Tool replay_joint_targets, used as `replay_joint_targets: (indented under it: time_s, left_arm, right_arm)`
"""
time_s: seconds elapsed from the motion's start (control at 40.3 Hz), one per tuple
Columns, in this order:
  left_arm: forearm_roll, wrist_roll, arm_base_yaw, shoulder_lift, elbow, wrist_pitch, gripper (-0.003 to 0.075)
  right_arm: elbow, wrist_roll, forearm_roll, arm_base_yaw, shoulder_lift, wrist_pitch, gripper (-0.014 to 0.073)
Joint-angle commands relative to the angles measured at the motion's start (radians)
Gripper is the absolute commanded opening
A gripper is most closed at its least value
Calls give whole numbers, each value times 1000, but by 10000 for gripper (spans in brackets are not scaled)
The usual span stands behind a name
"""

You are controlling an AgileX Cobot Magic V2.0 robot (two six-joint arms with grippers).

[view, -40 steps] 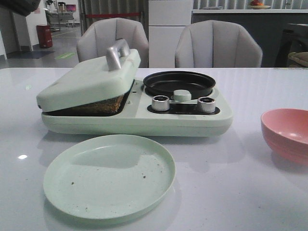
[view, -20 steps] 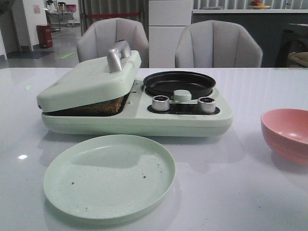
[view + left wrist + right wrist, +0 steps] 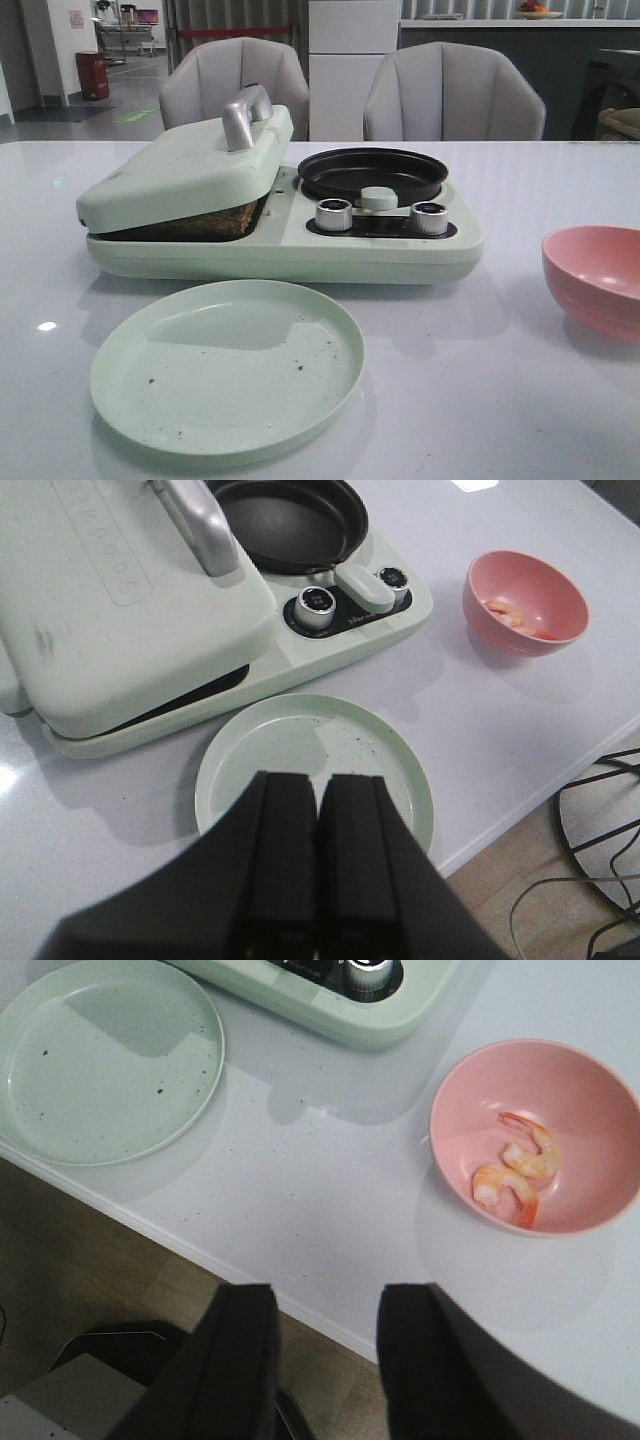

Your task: Make breakfast with bread and shrimp

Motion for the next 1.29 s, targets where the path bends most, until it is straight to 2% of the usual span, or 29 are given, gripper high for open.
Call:
replay_joint_targets:
  time_s: [0.0, 0.596, 0.82, 0.944, 1.143, 1.267]
  left_arm:
    - [-46, 6, -9, -36, -21, -27, 99]
    - [-46, 6, -9, -44, -21, -25, 99]
    - [-46, 6, -9, -44, -21, -25, 99]
    - [-46, 6, -9, -44, -21, -25, 99]
    - [-46, 6, -9, -44, -21, -25, 99]
    - [-46, 6, -9, -44, -21, -25, 99]
  right_arm:
    - [-27, -1, -9, 0, -5, -67, 368]
    - [-27, -1, -3, 0, 13, -118, 376]
    - [-41, 0, -9, -30, 114, -131, 526]
    - [-86, 0, -15, -135, 205, -127, 527]
    - [-165, -1, -9, -394, 382, -128, 527]
    - [-210, -6, -9, -505, 497, -129, 527]
